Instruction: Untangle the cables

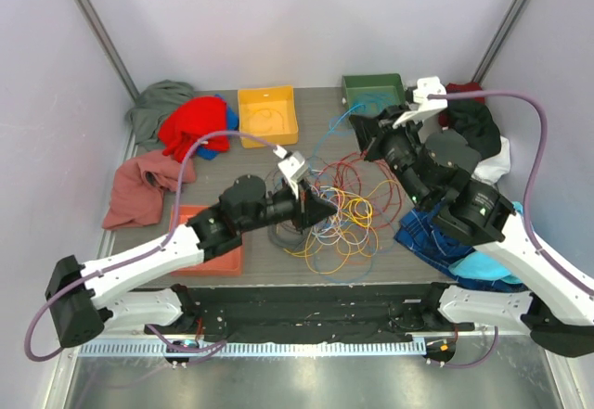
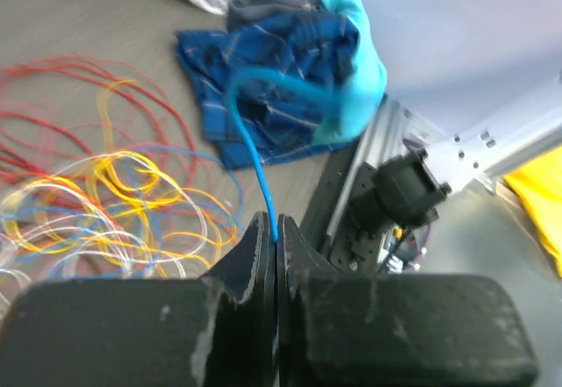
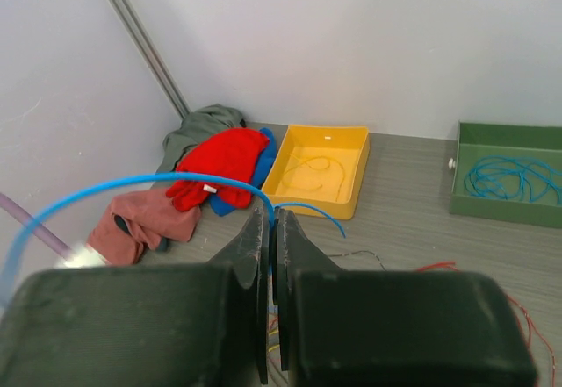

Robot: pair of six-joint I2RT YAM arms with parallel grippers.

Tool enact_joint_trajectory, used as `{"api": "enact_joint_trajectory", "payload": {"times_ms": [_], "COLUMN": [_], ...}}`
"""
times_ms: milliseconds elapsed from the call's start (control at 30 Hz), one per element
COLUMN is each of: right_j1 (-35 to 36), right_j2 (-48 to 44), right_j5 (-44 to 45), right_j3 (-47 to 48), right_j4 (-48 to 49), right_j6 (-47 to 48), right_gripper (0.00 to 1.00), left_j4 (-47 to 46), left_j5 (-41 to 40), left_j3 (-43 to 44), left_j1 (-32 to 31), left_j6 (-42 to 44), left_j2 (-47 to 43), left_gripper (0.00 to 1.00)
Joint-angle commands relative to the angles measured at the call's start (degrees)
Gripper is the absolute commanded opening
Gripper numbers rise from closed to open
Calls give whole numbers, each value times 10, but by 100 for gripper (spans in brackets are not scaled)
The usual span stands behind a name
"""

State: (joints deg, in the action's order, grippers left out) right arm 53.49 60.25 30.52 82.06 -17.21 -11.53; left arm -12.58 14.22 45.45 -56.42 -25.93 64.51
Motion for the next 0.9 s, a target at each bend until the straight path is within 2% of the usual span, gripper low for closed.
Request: {"api": "enact_joint_trajectory", "payload": {"times_ms": [0, 33, 167, 200, 267, 300, 400, 500, 867], "right_j1": [-1, -1, -1, -1, -1, -1, -1, -1, -1], "right_j2": [-60, -70, -121, -135, -143, -151, -166, -178, -174], "right_j5": [13, 17, 13, 8, 2, 0, -21, -61, -155], "right_j3": [-65, -80, -169, -180, -203, -209, -234, -253, -323], "right_j4": [17, 17, 14, 10, -7, -12, -12, 5, 126], "right_j6": [-20, -24, -56, -67, -79, -83, -97, -98, -92], "right_gripper": [1, 1, 4, 17, 34, 46, 57, 62, 64], "left_j4": [233, 296, 424, 449, 509, 525, 569, 583, 591], "left_j5": [-90, -97, -139, -155, -178, -183, -203, -205, -203], "left_j3": [213, 246, 402, 457, 513, 562, 642, 698, 862], "left_j1": [3, 7, 10, 11, 14, 16, 22, 26, 26], "left_j6": [60, 69, 105, 106, 111, 114, 120, 120, 85], "left_j2": [2, 11, 79, 93, 137, 153, 202, 233, 318], "left_gripper": [0, 0, 0, 0, 0, 0, 0, 0, 0]}}
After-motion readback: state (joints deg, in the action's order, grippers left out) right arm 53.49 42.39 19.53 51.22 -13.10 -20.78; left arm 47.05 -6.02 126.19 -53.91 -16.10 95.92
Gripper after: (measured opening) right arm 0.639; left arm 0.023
